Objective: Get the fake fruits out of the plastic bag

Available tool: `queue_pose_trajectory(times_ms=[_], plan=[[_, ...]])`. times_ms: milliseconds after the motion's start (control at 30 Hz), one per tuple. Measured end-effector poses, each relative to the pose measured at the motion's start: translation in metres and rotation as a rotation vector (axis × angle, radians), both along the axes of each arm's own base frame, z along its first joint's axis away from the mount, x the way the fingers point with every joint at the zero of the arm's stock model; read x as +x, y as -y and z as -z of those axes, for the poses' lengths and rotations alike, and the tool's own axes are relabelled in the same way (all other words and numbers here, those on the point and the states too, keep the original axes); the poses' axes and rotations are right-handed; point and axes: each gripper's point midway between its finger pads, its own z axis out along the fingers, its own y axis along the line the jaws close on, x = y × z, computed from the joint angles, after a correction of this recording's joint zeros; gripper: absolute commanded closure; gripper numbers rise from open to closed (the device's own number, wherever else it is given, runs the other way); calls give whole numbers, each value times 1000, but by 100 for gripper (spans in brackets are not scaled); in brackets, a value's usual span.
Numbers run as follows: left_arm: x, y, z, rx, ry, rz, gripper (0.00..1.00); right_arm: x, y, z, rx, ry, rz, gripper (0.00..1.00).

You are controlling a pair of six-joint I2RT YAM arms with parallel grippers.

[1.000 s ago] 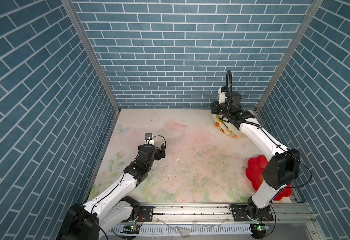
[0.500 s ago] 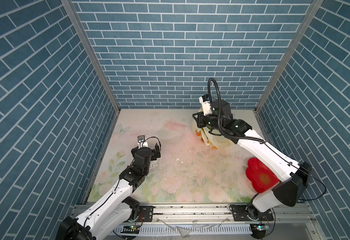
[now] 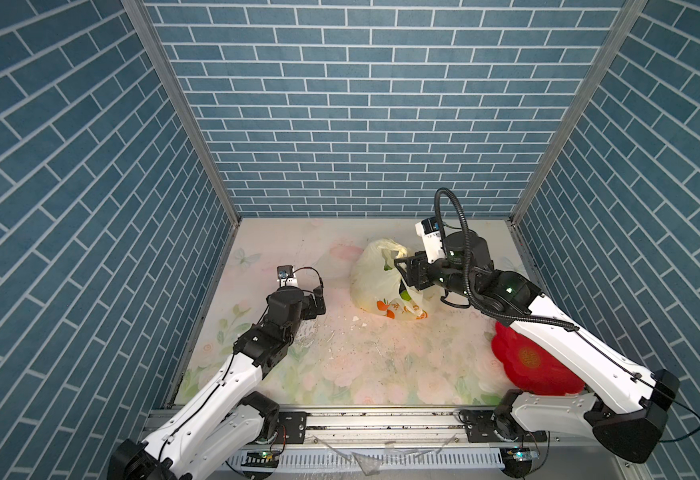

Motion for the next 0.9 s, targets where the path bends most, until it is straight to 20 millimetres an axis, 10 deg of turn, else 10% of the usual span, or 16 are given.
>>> queue_pose_trajectory(times_ms=[467, 900], plan=[[-52, 67, -141, 18, -7, 310, 1, -44, 40, 20, -45, 62, -38, 11], [-62, 94, -149, 133, -49, 386, 1, -64, 27, 88, -347, 220, -104, 10]])
